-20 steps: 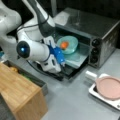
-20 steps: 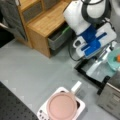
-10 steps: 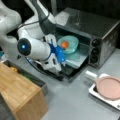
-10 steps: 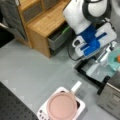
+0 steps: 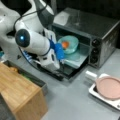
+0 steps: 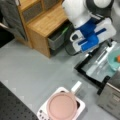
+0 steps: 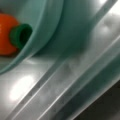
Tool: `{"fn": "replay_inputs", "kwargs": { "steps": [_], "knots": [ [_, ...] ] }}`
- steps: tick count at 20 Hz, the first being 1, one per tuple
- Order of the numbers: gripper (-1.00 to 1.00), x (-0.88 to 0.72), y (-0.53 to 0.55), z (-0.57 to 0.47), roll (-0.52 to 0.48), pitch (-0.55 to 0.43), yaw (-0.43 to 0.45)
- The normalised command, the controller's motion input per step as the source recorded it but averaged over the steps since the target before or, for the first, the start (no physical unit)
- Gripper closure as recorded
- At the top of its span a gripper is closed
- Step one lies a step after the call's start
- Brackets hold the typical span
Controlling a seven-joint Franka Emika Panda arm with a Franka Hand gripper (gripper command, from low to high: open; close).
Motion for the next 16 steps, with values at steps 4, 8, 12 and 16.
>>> {"fn": "replay_inputs", "kwargs": {
  "steps": [4, 8, 12, 16],
  "knots": [
    [-1.00, 0.16, 0.20, 0.05, -0.230, 0.039, -0.115],
    [-1.00, 0.12, 0.26, 0.06, -0.262, 0.069, -0.250],
    [-1.00, 0.08, 0.25, 0.09, -0.236, 0.056, -0.228],
    [-1.00, 0.03, 0.16, 0.12, -0.185, 0.010, -0.123]
  ]
}}
